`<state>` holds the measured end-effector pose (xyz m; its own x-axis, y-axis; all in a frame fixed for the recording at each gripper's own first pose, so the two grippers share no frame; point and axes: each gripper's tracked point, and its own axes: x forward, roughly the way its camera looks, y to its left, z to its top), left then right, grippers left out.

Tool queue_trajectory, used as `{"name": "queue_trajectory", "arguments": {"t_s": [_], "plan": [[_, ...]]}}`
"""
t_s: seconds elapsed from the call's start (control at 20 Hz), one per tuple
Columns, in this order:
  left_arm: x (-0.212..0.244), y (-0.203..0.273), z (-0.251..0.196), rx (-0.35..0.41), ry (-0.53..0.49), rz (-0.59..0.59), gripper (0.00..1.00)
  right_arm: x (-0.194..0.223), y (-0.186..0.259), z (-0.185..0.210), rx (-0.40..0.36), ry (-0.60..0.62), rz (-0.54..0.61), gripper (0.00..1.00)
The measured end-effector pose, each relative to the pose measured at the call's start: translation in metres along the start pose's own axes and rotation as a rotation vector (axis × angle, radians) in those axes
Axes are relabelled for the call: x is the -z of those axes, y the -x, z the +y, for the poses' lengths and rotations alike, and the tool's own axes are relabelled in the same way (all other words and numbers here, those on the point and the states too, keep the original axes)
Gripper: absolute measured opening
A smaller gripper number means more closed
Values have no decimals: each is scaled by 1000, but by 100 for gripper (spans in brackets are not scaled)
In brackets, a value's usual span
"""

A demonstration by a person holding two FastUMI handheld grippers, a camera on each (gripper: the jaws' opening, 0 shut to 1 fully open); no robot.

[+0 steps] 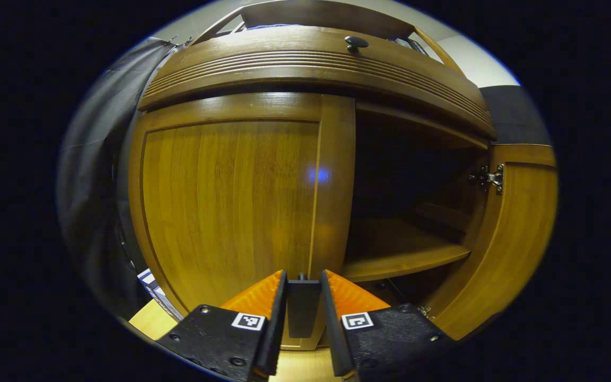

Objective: Open the right door of the double-door shoe cabinet with the right hand, and open the left door with the left hand.

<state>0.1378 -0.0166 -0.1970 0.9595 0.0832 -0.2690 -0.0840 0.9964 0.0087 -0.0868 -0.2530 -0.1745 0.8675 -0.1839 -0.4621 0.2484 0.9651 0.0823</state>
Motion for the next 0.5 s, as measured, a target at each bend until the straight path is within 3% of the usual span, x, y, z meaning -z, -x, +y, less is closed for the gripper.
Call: {"name": "queue_trajectory", "arguments": {"t_s": [0.5], "plan": [[2,20,1,28,44,21,35,-6,12,-13,71,11,-27,6]]}}
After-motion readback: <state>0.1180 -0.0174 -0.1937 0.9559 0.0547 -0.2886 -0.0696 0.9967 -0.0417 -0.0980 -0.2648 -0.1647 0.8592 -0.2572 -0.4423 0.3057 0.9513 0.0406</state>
